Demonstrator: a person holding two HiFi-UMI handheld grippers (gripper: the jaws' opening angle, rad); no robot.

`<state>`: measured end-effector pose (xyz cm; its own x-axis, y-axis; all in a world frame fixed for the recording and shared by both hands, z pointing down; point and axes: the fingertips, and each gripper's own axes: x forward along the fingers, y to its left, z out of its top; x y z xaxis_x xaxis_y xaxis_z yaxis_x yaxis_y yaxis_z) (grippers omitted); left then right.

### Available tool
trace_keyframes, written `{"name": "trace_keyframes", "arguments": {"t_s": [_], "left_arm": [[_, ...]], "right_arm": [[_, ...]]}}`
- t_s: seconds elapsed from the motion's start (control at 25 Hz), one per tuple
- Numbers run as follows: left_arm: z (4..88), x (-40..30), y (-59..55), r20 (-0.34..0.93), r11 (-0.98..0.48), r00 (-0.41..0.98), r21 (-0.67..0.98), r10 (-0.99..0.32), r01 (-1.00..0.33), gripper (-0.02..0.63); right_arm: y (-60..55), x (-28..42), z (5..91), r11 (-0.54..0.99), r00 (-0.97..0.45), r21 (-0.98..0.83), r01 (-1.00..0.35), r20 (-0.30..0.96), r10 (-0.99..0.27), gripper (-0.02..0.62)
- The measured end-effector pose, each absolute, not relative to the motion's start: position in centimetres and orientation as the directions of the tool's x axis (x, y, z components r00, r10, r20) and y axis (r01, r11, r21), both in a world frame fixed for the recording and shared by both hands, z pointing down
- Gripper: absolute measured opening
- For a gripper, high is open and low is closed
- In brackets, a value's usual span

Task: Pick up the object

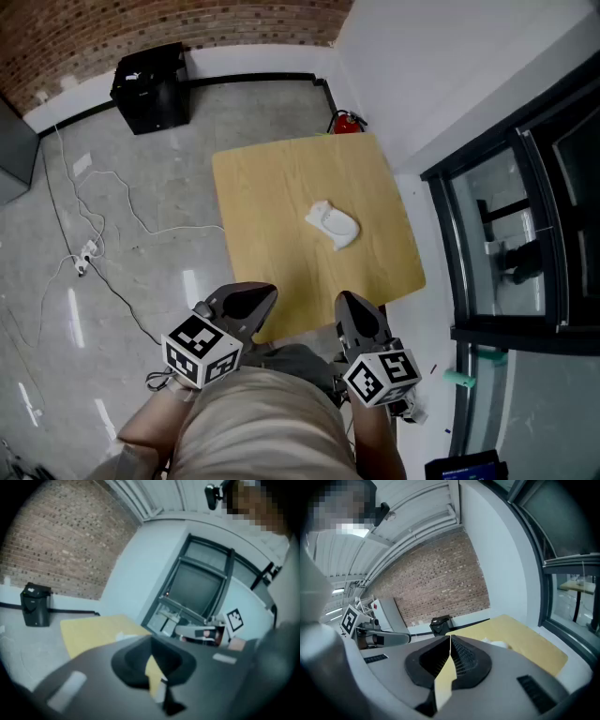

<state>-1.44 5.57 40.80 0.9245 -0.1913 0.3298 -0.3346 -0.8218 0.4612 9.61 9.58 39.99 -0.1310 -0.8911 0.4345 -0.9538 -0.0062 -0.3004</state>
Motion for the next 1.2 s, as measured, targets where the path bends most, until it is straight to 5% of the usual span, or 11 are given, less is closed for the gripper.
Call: {"name": "trace_keyframes", "arguments": {"t_s": [0.16,0.32,0.52,0.68,0.84,1.2], "left_arm": [[42.1,-1.2,2.5,0.364,-0.809,0.909,0.461,-0.203,-0.365,0.0],[43.6,-0.5,0.7,0.425,-0.766,0.86,0.44,-0.283,-0.469,0.0],[44.5,0.3,0.5,0.443,-0.632,0.796,0.49,-0.413,-0.6,0.0],[46.5,2.9,2.7,0.465,-0.539,0.744,0.513,-0.479,-0.668,0.0],[48.0,4.0,4.4,0.464,-0.467,0.714,0.544,-0.524,-0.697,0.0],[50.1,4.2,6.5,0.463,-0.364,0.676,0.595,-0.573,-0.716,0.0]], "right_arm": [[4.5,9.4,42.3,0.119,-0.203,-0.198,-0.973,0.49,-0.848,0.012],[1.5,10.9,46.2,0.42,-0.301,0.029,-0.907,0.651,-0.697,0.014],[-1.0,15.3,52.5,0.784,-0.274,0.234,-0.576,0.847,-0.455,0.02],[-1.1,17.3,57.9,0.955,-0.246,0.117,-0.272,0.951,-0.187,0.172],[-1.3,18.9,62.8,0.997,-0.076,0.08,0.02,0.994,-0.078,0.27],[-1.4,21.2,69.9,0.947,0.116,0.039,0.319,0.99,-0.079,0.303]]}}
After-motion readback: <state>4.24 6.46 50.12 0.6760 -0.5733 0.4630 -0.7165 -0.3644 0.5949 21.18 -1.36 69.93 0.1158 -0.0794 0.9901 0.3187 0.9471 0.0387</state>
